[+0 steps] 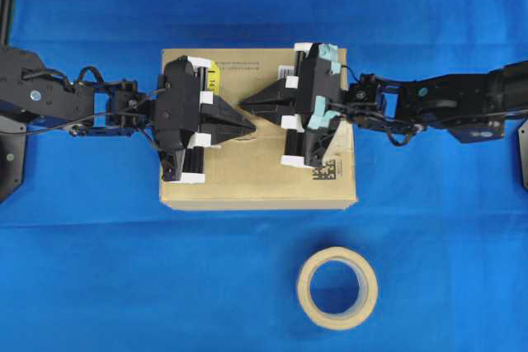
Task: Apply tape along the seams of the closed cardboard box to seal it securely.
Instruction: 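Slide both grippers along the tape, smoothing it flat over the seam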
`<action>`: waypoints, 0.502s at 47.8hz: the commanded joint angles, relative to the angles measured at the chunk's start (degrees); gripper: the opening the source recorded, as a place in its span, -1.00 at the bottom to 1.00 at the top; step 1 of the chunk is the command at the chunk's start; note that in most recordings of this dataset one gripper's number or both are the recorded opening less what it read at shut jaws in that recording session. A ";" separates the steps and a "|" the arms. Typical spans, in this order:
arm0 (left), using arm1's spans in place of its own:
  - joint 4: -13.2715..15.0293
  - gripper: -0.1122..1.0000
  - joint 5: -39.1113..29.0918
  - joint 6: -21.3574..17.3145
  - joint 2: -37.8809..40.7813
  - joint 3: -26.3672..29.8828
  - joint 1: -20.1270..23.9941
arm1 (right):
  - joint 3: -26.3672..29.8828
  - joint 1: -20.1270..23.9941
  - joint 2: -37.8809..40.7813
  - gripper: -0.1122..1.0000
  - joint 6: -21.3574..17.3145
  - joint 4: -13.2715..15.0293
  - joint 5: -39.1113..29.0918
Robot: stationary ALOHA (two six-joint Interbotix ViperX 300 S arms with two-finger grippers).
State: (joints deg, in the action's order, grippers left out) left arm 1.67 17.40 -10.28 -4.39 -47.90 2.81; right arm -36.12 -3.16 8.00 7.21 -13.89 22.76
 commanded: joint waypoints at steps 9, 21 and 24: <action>0.18 -0.80 1.05 1.67 -0.18 -1.58 -0.44 | -0.44 2.72 0.70 -0.80 -0.18 -4.31 0.35; 0.88 -0.80 2.02 2.11 -0.18 -4.31 -1.05 | -2.99 5.19 0.62 -0.80 -0.18 -7.91 0.44; 0.88 -0.80 2.11 2.81 -0.18 -5.10 -1.14 | -3.60 5.89 0.62 -0.80 -0.18 -8.61 0.44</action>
State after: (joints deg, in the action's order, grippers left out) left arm 2.46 19.69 -7.91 -4.31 -52.12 1.93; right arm -38.32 0.09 8.88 7.12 -21.80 23.73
